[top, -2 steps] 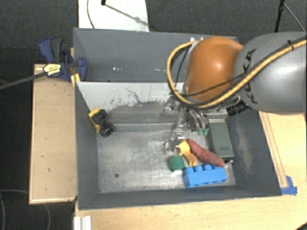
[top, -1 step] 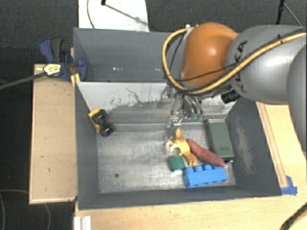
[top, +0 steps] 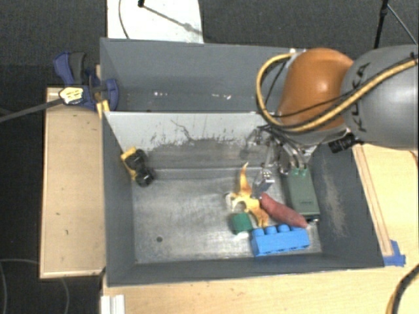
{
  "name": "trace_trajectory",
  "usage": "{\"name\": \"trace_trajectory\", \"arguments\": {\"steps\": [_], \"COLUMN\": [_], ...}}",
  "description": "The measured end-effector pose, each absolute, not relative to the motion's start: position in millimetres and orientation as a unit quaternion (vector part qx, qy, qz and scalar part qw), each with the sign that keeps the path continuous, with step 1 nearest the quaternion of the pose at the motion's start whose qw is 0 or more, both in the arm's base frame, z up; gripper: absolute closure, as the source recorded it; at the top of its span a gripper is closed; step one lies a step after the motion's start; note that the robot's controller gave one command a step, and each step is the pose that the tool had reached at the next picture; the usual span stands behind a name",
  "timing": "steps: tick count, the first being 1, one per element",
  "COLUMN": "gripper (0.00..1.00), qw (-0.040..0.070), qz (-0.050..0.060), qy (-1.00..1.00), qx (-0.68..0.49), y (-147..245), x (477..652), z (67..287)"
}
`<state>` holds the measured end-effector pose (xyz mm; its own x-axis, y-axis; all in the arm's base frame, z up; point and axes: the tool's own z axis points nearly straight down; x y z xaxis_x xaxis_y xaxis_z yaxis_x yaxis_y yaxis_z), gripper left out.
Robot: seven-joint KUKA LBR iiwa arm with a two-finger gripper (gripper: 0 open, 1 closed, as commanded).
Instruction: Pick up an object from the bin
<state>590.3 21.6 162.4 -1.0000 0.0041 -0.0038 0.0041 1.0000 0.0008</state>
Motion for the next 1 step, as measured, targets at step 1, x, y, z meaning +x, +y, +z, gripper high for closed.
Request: {"name": "trace_trajectory", "arguments": {"steps": [1], "gripper": [1.0], "qw": [0.001], "qz": [0.0], "qy": [1.0], "qx": [0.006], "y": [30.9], "x": [531.7], "z": [124.7]}}
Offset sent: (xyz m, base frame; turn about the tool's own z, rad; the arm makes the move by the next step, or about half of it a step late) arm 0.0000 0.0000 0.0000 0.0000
